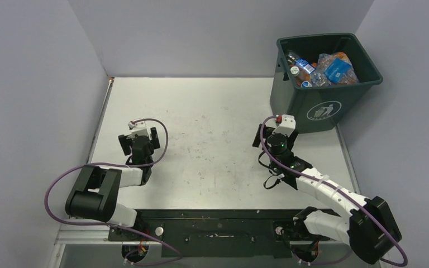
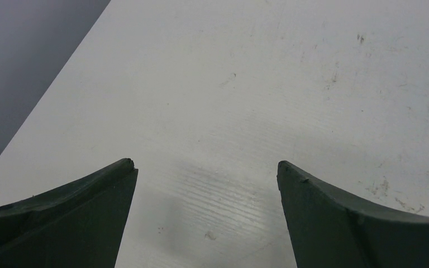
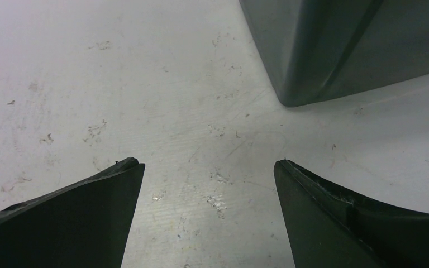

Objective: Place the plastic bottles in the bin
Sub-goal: Reset both arms

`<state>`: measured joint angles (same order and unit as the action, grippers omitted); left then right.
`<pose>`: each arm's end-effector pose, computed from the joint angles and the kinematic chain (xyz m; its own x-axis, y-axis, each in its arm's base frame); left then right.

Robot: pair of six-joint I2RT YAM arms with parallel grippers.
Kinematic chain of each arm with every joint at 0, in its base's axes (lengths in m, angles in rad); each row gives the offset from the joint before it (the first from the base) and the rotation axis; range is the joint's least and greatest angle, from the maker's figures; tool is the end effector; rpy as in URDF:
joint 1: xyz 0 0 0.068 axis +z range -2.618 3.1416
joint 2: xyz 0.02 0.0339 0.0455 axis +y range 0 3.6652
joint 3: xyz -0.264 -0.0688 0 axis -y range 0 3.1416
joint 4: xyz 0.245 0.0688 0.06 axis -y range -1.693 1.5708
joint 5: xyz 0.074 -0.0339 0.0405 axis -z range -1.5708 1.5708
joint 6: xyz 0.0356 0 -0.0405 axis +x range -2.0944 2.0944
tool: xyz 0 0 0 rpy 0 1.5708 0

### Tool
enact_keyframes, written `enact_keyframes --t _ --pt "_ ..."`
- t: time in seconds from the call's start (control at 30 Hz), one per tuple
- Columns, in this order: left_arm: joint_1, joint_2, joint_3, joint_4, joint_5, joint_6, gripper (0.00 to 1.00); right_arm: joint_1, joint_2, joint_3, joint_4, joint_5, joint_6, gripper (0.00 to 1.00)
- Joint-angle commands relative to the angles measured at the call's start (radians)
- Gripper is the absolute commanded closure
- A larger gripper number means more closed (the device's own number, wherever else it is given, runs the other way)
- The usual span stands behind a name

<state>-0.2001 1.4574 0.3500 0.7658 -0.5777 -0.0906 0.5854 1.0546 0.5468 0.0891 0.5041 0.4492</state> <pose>0.2500 -0.0309 0.1487 -0.2964 -0.0172 -0.9549 -0.3661 0.9255 0.0969 0.2004 0.1122 0.2336 -0.3556 0.2204 -0.9083 0.0427 0.9746 0.2198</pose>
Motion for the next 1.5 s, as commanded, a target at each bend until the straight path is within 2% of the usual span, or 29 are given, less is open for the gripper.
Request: enact_keyframes --t 0.0,0.03,0.1,0.2,0.37,0.57,0.7,0.77,0.87,0.97,1.1,1.47 --pt "0.039 -0.035 -0.072 0.241 0.105 -0.004 0.04 -0.062 0.098 0.038 0.130 -0.033 -0.027 0.10" --pt "0.062 -0.040 -0.108 0.291 0.173 -0.014 0.04 -0.090 0.113 0.034 0.151 -0.041 -0.031 0.10" --pt "0.056 0.000 -0.110 0.345 0.204 0.015 0.04 -0.142 0.130 0.026 0.184 -0.032 -0.065 0.10" --pt "0.081 0.012 -0.097 0.337 0.233 -0.002 0.04 -0.187 0.141 -0.047 0.320 0.049 -0.191 0.10" --pt "0.091 0.010 -0.108 0.353 0.131 -0.051 0.04 -0.274 0.231 -0.167 0.612 0.117 -0.313 0.10" --pt "0.068 0.011 -0.113 0.372 0.083 -0.044 0.04 -0.320 0.405 -0.322 1.079 0.048 -0.470 0.10" --pt "0.039 0.011 -0.122 0.391 0.055 -0.022 0.04 -0.378 0.513 -0.316 1.156 -0.026 -0.449 0.10" --pt "0.033 0.016 -0.126 0.406 0.060 -0.014 0.04 -0.413 0.511 -0.303 1.109 -0.065 -0.395 0.10" --pt "0.046 0.014 -0.135 0.419 0.166 0.017 0.04 -0.436 0.566 -0.378 1.309 -0.087 -0.397 0.10" --pt "0.062 0.015 -0.135 0.416 0.253 0.033 0.04 -0.440 0.565 -0.371 1.282 -0.092 -0.386 0.10" --pt "0.078 0.012 -0.116 0.376 0.268 0.021 0.04 -0.449 0.568 -0.303 1.152 -0.085 -0.370 0.10" --pt "0.079 0.010 -0.118 0.381 0.272 0.022 0.04 -0.451 0.563 -0.307 1.155 -0.088 -0.366 0.10"
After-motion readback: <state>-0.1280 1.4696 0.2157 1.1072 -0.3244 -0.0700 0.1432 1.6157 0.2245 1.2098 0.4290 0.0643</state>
